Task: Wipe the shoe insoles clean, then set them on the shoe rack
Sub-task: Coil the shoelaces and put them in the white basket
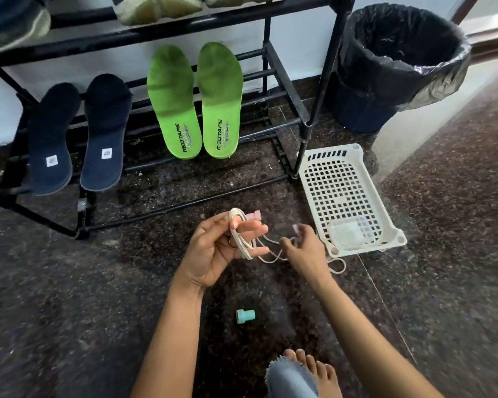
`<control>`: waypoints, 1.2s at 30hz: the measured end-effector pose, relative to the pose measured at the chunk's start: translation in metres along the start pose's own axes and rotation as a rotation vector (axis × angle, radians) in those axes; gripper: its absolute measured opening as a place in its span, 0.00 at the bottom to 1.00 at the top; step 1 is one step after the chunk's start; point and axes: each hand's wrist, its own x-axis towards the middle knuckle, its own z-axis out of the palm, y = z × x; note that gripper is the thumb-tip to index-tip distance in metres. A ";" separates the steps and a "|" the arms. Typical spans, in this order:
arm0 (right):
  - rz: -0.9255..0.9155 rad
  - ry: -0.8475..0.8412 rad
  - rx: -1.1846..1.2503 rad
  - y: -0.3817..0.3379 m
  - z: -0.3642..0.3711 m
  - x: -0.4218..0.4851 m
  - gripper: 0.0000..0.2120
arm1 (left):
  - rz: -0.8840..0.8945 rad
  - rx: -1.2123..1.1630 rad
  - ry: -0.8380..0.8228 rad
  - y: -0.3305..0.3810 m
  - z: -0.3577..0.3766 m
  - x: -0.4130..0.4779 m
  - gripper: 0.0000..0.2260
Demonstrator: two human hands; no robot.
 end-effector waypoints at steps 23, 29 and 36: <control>-0.193 -0.686 0.646 -0.069 -0.035 -0.057 0.15 | 0.036 0.443 0.220 -0.010 -0.004 0.025 0.11; -0.066 -0.623 0.830 -0.125 -0.060 -0.028 0.14 | -0.047 0.484 0.135 -0.025 0.006 0.016 0.12; 0.219 -0.514 0.847 -0.117 -0.044 0.034 0.11 | -0.104 0.355 0.018 -0.023 0.006 0.008 0.13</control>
